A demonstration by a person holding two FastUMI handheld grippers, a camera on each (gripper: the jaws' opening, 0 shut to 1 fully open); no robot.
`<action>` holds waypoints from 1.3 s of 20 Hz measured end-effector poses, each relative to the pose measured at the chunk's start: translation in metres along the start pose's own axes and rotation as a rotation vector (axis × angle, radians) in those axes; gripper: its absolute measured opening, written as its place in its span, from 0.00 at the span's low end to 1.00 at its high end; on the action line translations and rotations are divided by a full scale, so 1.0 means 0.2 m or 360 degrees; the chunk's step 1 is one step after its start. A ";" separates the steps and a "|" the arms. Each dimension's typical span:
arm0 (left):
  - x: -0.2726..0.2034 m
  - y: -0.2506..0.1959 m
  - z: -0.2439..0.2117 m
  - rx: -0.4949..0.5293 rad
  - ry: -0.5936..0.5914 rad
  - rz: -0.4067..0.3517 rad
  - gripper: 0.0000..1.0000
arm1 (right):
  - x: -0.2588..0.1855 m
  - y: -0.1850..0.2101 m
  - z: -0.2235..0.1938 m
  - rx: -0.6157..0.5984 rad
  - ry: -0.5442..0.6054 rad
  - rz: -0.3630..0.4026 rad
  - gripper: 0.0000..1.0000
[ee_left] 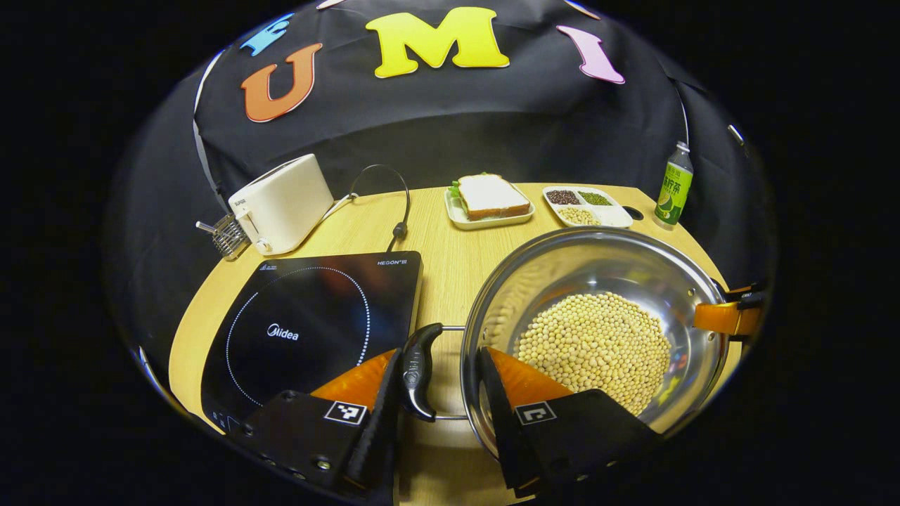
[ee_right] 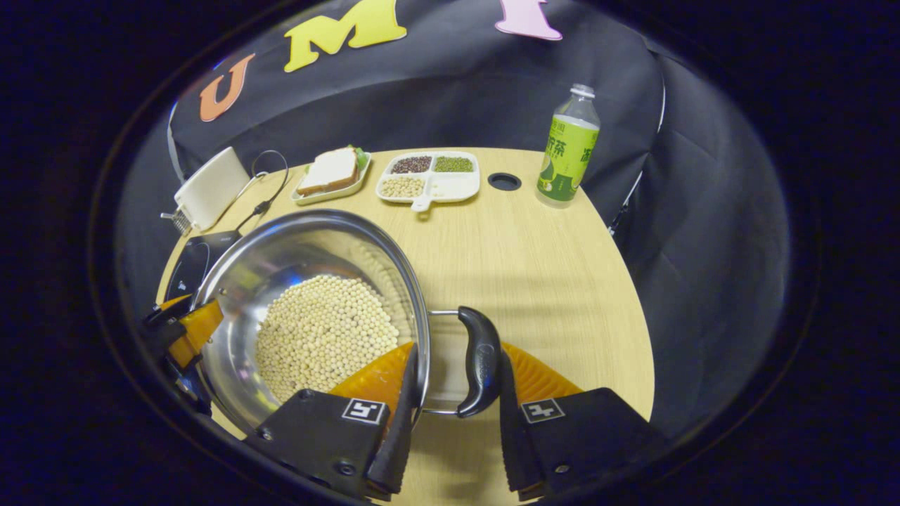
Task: First push the handle of the pot to place it horizontally, then grasp the pot with both hands and set it on the induction cooktop.
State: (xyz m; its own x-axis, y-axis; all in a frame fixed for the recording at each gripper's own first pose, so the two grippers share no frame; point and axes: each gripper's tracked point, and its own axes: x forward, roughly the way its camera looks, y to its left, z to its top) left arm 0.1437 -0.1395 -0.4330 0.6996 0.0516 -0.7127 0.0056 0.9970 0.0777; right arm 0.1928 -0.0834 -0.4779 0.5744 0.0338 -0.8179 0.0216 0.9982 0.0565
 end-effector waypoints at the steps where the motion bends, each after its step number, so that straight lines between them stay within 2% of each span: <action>1: 0.00 0.00 0.00 -0.0005 0.0009 -0.0004 0.61 | -0.01 0.00 0.00 -0.0008 -0.0002 -0.0006 0.54; 16: -0.15 0.13 0.14 0.0011 -0.0080 -0.0045 0.61 | -0.25 0.14 0.09 0.0046 -0.0075 -0.0043 0.54; 23: -0.23 0.31 0.21 0.0009 -0.0109 -0.0027 0.61 | -0.35 0.32 0.14 0.0051 -0.0093 -0.0026 0.53; 24: -0.24 0.34 0.22 0.0009 -0.0111 -0.0022 0.61 | -0.36 0.35 0.14 0.0050 -0.0097 -0.0023 0.56; 26: -0.24 0.42 0.23 0.0003 -0.0109 -0.0013 0.61 | -0.38 0.43 0.15 0.0051 -0.0098 -0.0014 0.53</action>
State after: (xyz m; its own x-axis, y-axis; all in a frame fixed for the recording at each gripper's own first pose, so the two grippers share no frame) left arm 0.1437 -0.0610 -0.3592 0.7469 0.0395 -0.6638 0.0126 0.9972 0.0736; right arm 0.1769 -0.0016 -0.3940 0.6234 0.0211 -0.7816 0.0526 0.9962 0.0689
